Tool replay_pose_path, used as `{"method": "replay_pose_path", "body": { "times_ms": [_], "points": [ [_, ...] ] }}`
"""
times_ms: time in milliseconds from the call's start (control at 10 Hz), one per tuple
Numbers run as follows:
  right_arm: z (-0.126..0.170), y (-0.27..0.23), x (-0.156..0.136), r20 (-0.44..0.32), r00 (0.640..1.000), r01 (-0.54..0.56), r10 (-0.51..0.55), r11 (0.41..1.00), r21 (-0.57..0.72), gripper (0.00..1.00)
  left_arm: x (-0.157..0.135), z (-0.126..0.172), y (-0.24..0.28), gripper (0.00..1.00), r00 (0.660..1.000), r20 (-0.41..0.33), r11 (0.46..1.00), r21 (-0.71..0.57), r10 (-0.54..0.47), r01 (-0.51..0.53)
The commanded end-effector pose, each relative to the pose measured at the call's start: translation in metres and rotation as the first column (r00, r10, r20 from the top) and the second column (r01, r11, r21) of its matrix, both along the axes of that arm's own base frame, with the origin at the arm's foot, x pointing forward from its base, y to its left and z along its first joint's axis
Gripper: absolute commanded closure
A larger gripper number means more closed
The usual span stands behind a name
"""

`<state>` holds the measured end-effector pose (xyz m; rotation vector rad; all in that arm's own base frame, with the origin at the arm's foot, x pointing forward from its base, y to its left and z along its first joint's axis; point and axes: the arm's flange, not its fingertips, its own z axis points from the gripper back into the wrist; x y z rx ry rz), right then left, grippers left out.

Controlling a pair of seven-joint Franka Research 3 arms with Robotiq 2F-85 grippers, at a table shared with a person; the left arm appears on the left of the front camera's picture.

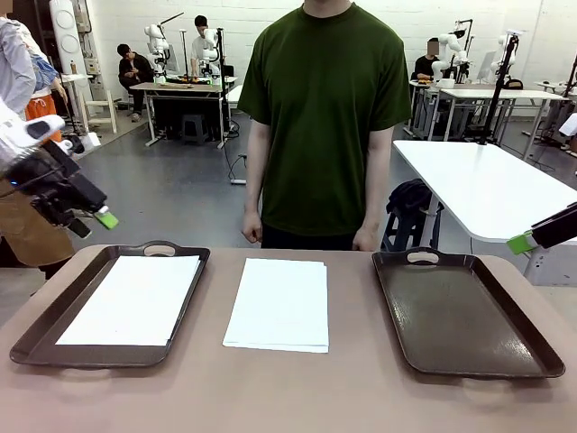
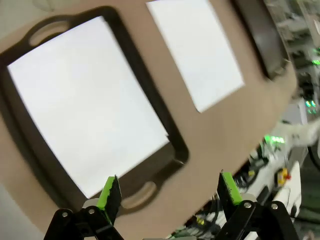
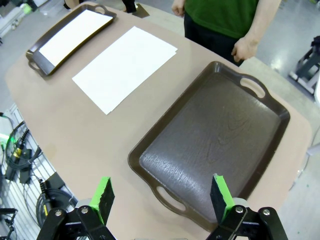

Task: Sort the A4 documents.
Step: Receive the A4 Paper.

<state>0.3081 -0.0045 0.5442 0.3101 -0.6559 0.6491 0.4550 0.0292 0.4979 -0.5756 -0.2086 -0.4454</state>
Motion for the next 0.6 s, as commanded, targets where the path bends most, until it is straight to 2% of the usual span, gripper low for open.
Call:
{"method": "replay_pose_path", "body": {
  "times_ms": [0, 100, 200, 300, 500],
  "points": [
    [-0.001, 0.001, 0.001, -0.003, 1.0, -0.011, 0.011, 1.0, 0.016, 0.0, -0.025, 0.0, 0.002, 0.0, 0.988, 0.102, 0.992, -0.023, -0.118, 0.121],
    [-0.001, 0.001, 0.001, -0.003, 1.0, -0.011, 0.011, 1.0, 0.016, 0.0, -0.038, 0.005, -0.008, 0.0, 0.964, 0.218, 0.988, -0.012, -0.15, 0.156],
    [-0.001, 0.001, 0.001, -0.003, 1.0, -0.011, 0.011, 1.0, 0.016, 0.0, -0.045, 0.005, -0.022, 0.0, 0.935, 0.331, 0.99, -0.015, -0.131, 0.144],
    [-0.001, 0.001, 0.001, -0.003, 1.0, -0.011, 0.011, 1.0, 0.016, 0.0, -0.05, 0.004, -0.034, 0.0, 0.917, 0.381, 0.988, -0.046, -0.116, 0.144],
    [-0.001, 0.001, 0.001, -0.003, 1.0, -0.011, 0.011, 1.0, 0.016, 0.0, -0.061, -0.003, -0.06, 0.0, 0.913, 0.4, 0.987, -0.099, -0.075, 0.124]
  ]
}}
